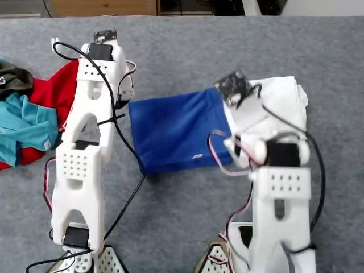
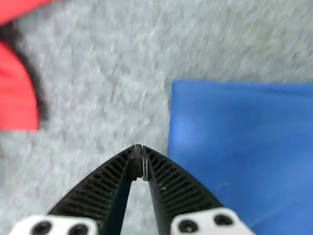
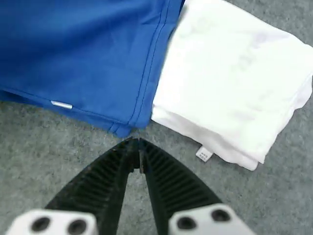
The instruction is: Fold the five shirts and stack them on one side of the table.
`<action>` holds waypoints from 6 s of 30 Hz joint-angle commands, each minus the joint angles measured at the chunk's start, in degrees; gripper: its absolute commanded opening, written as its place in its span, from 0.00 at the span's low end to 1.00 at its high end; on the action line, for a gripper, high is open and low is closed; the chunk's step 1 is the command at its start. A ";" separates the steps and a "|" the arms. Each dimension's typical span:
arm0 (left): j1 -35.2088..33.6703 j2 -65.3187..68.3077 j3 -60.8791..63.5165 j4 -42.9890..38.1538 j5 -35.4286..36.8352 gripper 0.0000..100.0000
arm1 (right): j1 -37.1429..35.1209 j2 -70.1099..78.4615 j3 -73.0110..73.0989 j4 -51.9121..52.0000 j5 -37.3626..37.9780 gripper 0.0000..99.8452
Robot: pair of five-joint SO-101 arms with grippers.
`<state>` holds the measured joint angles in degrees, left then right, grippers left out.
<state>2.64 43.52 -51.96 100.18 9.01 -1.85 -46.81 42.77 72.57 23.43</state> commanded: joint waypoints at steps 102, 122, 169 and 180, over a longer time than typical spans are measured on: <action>-2.02 -38.55 59.87 -32.35 3.69 0.20 | -8.31 38.73 -6.46 -28.31 -52.13 0.00; 2.46 -23.34 50.37 -40.97 27.25 0.28 | -8.13 49.89 -6.11 -34.37 -52.40 0.00; 15.21 2.59 -29.63 -12.66 28.57 0.02 | 4.26 23.52 -21.23 -17.67 -48.70 0.00; 26.73 2.68 -20.57 -31.12 28.66 0.02 | 19.21 23.43 -21.23 -17.85 -46.33 0.00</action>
<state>26.81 47.12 -74.55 74.51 37.23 13.27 -20.97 25.10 54.73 -23.52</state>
